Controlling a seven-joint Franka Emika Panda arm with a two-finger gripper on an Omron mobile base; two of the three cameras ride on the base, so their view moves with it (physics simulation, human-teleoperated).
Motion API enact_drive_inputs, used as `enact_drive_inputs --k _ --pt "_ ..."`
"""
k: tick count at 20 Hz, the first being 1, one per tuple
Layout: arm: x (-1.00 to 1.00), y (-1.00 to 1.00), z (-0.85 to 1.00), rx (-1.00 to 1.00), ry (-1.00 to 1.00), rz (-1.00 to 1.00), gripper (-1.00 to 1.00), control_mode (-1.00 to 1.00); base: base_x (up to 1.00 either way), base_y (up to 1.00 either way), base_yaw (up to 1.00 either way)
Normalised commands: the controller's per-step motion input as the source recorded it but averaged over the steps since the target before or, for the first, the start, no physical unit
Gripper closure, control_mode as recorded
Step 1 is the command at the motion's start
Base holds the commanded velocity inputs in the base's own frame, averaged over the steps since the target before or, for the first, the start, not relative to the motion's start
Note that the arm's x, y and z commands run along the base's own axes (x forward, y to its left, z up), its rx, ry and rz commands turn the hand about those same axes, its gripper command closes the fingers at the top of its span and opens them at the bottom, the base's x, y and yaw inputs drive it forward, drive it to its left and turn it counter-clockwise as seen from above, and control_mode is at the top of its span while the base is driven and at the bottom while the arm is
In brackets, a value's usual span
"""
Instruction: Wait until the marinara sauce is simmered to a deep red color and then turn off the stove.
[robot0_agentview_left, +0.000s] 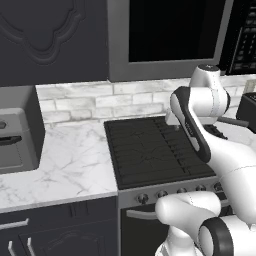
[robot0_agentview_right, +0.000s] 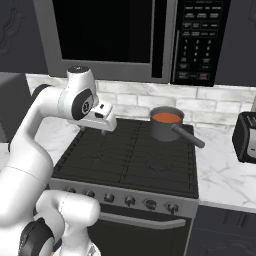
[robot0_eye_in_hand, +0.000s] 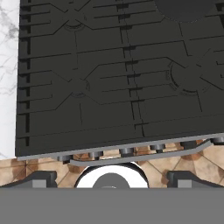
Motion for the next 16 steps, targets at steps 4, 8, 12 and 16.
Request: enact_drive_inputs --k 4,8,12,16 --pt "0.0 0.0 0.0 0.0 0.0 0.0 -1.0 -1.0 0.0 0.0 0.0" --pt "0.0 0.0 0.0 0.0 0.0 0.0 -1.0 -1.0 0.0 0.0 0.0" --pt "0.0 0.0 0.0 0.0 0.0 0.0 -1.0 -1.0 0.0 0.0 0.0" --pt "0.0 0.0 0.0 0.0 0.0 0.0 -1.0 -1.0 0.0 0.0 0.0"
